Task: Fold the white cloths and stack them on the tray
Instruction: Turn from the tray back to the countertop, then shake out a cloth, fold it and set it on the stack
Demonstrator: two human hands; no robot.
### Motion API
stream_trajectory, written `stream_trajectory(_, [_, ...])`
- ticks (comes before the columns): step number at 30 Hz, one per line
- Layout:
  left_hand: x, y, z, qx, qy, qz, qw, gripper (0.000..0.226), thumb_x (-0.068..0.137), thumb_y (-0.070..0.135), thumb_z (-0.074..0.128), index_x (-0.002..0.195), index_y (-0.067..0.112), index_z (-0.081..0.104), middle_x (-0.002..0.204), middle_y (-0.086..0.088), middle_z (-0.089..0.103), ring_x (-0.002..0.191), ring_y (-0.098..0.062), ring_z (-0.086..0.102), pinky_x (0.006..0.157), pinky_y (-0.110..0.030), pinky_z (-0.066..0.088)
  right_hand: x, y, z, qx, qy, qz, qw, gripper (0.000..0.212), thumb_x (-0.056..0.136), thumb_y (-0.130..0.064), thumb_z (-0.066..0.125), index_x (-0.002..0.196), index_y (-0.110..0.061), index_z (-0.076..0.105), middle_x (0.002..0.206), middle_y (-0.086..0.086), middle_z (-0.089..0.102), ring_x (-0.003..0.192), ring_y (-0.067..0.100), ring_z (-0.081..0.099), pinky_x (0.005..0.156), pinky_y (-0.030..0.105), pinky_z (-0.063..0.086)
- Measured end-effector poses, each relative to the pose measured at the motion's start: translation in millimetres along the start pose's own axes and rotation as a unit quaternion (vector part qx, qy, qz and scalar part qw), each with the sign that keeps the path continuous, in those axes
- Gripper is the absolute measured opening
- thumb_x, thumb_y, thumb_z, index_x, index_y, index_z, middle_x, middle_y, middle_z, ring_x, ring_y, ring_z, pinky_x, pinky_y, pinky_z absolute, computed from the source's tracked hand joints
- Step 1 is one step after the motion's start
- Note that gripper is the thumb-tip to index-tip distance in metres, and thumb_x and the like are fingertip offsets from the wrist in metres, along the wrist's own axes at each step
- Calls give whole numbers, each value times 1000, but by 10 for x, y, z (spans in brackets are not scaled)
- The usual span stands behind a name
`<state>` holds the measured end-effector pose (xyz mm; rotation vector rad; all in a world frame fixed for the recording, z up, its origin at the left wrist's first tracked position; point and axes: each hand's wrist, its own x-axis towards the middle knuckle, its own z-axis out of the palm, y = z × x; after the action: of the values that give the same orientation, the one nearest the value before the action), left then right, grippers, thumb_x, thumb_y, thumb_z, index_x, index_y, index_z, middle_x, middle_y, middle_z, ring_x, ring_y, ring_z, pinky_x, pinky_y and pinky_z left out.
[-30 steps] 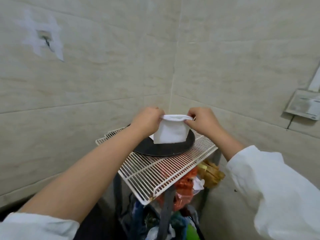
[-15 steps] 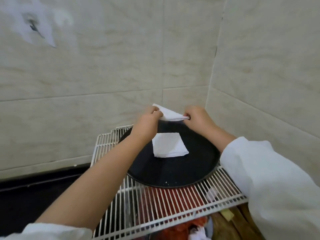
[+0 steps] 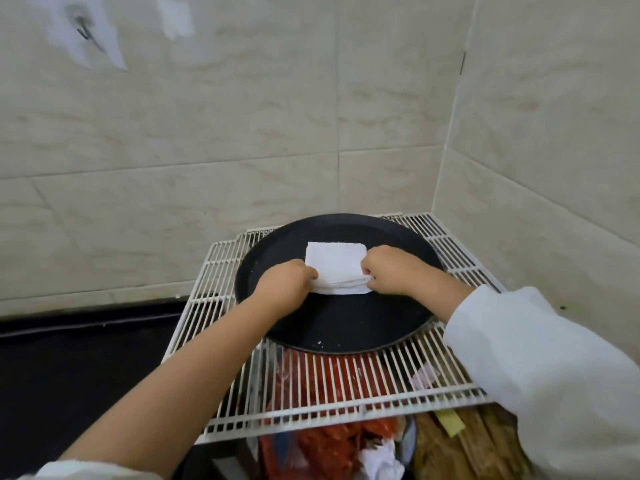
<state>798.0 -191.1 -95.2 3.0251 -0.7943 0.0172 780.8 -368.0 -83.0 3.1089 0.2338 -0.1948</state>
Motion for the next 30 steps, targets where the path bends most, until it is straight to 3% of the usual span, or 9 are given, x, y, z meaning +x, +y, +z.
stream_trajectory(3, [-17,-1,4,-3,-22,2,1000,32,97,18,40,124,10,55,126,-11,56,113,-26,56,98,-37,47,-37,-28,27,-7,-38,26,999,28,90,-9,48,62,-13,46,68,1,42,59,13,43,50,19,31])
stream_trajectory(6, [-78,1,-12,-6,-28,3,1000,35,98,22,37,130,10,47,132,-11,51,116,-27,53,98,-39,46,-104,-68,-19,-24,-69,42,996,14,91,-13,49,95,-7,61,83,4,51,74,18,52,52,19,32])
stream_trajectory(9, [-209,-98,-91,-3,-2,-10,1000,38,97,22,39,133,11,42,139,-10,44,122,-29,48,99,-43,45,-215,-209,-226,-57,-73,29,995,29,91,-19,50,118,-8,55,113,9,58,101,23,57,79,28,47])
stream_trajectory(11, [-353,-279,-185,12,31,-27,999,39,96,23,40,132,10,44,137,-11,45,125,-30,45,101,-43,43,-275,-435,-422,-76,-25,-1,997,40,91,-23,49,129,-9,49,131,12,52,118,28,52,97,37,47])
stream_trajectory(13, [-585,-562,-290,25,65,-57,996,37,95,23,41,129,9,47,136,-12,47,126,-31,42,104,-42,40,-308,-798,-607,-58,36,-38,997,41,91,-24,49,128,-7,50,132,14,53,119,31,52,98,42,46])
stream_trajectory(20, [-2449,-1991,-522,98,116,-232,961,35,97,22,37,129,12,46,136,-10,46,128,-29,38,100,-38,36,-402,-3012,-663,37,135,-193,971,48,91,-23,50,136,-8,41,137,17,45,127,32,44,104,42,41])
stream_trajectory(24, [-3821,-2809,-557,141,118,-325,928,37,95,26,41,129,13,45,135,-11,47,128,-30,38,100,-40,35,-563,-4500,-429,79,143,-262,951,49,89,-26,52,134,-8,42,135,16,46,127,33,42,106,41,39])
stream_trajectory(30, [-5545,-3791,-535,119,130,-478,861,43,94,30,44,132,10,43,134,-13,47,128,-31,39,98,-41,37,-761,-6413,-285,110,153,-353,917,51,91,-31,50,136,-10,39,134,14,47,128,31,41,105,39,37])
